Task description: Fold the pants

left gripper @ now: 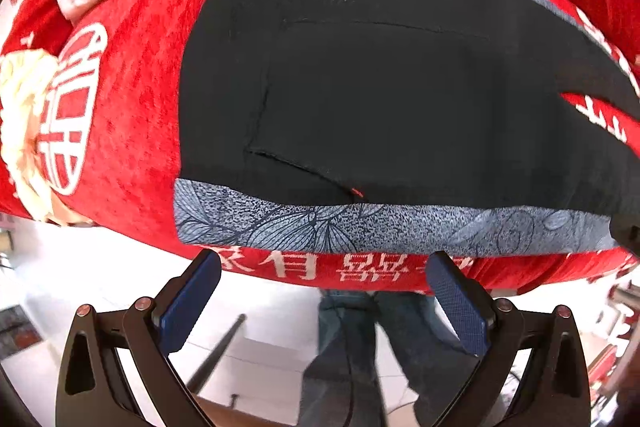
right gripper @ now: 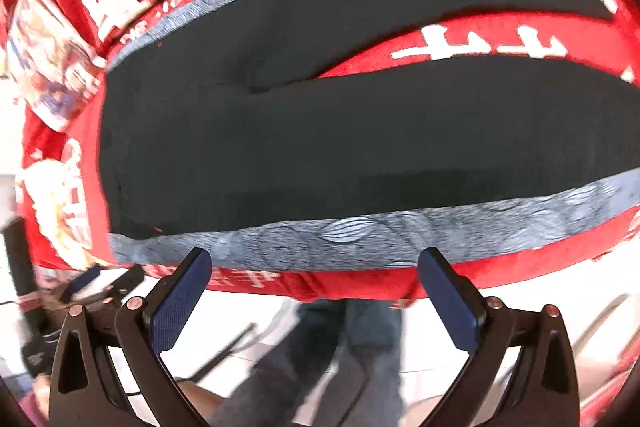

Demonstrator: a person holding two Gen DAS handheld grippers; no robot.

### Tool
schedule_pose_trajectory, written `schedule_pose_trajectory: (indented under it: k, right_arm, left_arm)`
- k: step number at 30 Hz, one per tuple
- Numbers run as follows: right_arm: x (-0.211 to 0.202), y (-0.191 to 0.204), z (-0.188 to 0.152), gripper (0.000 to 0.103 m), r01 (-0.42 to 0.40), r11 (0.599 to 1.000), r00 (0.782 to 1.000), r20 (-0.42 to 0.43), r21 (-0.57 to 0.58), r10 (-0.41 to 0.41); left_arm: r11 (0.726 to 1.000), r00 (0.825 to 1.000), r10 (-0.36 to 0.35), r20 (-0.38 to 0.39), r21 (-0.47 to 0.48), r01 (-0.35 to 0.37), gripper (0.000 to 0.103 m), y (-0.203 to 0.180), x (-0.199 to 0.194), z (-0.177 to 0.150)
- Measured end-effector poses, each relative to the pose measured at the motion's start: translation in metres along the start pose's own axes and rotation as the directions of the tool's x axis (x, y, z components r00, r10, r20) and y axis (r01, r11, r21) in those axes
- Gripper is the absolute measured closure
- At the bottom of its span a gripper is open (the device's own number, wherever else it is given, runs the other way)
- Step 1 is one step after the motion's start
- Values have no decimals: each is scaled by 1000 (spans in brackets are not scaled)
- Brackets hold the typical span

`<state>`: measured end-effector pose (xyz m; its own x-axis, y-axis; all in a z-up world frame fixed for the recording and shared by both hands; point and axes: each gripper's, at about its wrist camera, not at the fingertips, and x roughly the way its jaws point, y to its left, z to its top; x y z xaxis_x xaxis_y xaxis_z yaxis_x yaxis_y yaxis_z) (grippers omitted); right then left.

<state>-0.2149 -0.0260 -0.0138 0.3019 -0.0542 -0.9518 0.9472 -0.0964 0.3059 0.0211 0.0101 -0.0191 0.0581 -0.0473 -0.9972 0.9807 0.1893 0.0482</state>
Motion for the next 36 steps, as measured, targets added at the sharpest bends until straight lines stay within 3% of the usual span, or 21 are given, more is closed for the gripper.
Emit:
schedule_pose_trajectory:
  k: [4,5,6,8,9,11,13,14,20,23,26,29,33,36]
  right_arm:
    - [11,-11,-3,1,-164,986,986,-2,38,164]
    - [16,-14,-5,8,-210,976,978,-7,50,211]
    - [22,-17,-7,25,-256,965,966,-11,65,257]
    - [38,-25,-12,37,-327,939,942,-42,112,333]
    - [46,-29,-15,38,-363,922,927,-52,137,372]
    - [66,-38,-25,38,-457,869,876,-73,191,477]
    - [81,-42,-34,38,-497,841,848,-87,212,523]
    - [87,-45,-38,38,-507,834,840,-91,220,535]
    - [120,-69,-47,38,-547,783,814,-31,297,580]
    - [124,-74,-47,38,-594,736,781,13,325,625]
    - [117,-77,-48,38,-646,690,749,96,327,656]
    - [111,-81,-44,38,-705,608,696,191,366,692]
    - [112,-74,-38,38,-683,612,710,167,398,684]
    - [108,-77,-45,38,-681,613,711,165,400,683]
  left_arm:
    - [990,993,-116,35,-73,118,0,23,9,-3]
    - [983,987,-156,40,-91,159,0,29,12,-5]
    - [975,981,-191,44,-105,194,0,35,17,-6]
    - [955,964,-264,45,-125,267,0,44,26,-10]
    - [941,952,-304,39,-141,307,0,49,33,-14]
    - [909,924,-381,26,-175,379,0,58,46,-20]
    - [868,890,-455,-3,-223,443,0,62,60,-25]
    - [848,875,-484,0,-250,468,0,66,68,-26]
    - [772,827,-560,55,-328,545,0,83,96,-25]
    - [742,807,-586,71,-353,570,0,90,98,-25]
    - [741,804,-585,110,-330,585,0,104,91,-22]
    - [728,794,-594,131,-331,600,0,108,82,-17]
    - [753,816,-570,95,-338,565,7,103,83,-3]
    - [759,823,-562,80,-346,551,7,98,83,-2]
